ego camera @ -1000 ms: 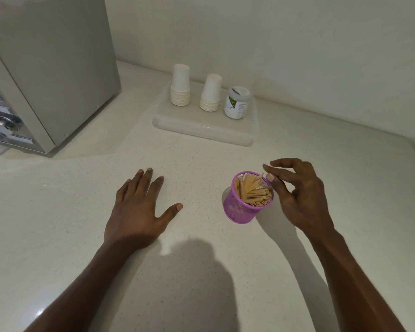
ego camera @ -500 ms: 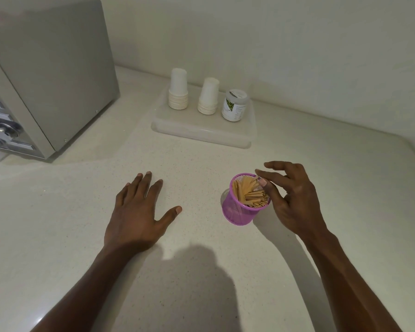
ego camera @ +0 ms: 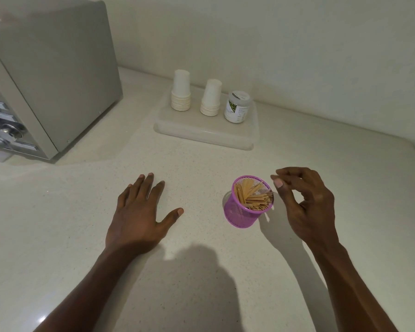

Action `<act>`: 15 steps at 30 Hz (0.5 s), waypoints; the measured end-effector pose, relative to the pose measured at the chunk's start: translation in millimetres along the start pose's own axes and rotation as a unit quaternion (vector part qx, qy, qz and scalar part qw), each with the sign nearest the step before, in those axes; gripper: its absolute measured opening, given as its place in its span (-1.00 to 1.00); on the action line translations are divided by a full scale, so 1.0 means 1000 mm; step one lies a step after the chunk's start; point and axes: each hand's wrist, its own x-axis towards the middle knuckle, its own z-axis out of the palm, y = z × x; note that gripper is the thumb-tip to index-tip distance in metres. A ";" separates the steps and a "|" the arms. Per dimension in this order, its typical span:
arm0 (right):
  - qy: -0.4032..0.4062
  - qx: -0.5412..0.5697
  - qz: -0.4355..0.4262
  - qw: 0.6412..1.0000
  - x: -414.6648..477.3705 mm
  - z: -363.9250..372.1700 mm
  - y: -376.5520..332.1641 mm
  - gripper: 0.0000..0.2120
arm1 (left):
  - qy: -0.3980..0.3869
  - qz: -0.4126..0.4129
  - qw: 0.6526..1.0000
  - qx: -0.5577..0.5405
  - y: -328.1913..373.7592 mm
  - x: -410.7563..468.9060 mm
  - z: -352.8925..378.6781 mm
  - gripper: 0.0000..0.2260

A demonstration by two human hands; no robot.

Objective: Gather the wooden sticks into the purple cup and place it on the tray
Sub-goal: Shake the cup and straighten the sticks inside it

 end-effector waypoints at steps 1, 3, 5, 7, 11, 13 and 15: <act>-0.018 -0.007 -0.005 1.000 0.000 0.001 -0.001 -0.80 | 0.000 0.000 1.000 0.001 0.000 0.000 0.000 -0.16; -0.029 -0.015 -0.001 0.999 -0.003 0.003 -0.003 -0.82 | -0.003 0.000 1.000 0.002 -0.001 0.000 0.000 -0.16; -0.007 0.008 0.019 1.000 -0.005 0.001 -0.006 -0.77 | -0.002 -0.001 1.000 0.000 0.000 0.000 0.000 -0.16; 0.010 0.073 0.051 0.996 -0.009 0.000 -0.012 -0.64 | 0.000 -0.002 1.000 -0.002 -0.001 0.000 0.000 -0.16; -0.097 0.140 0.186 0.968 -0.025 0.016 -0.037 0.14 | -0.003 -0.002 1.000 0.000 -0.001 0.000 0.000 -0.16; -0.128 0.114 0.214 0.962 -0.030 0.028 -0.045 0.31 | -0.006 -0.001 1.000 0.002 -0.001 0.000 -0.001 -0.16; -0.120 0.100 0.221 0.963 -0.030 0.037 -0.046 0.29 | -0.008 0.000 1.000 0.003 0.000 -0.001 -0.002 -0.15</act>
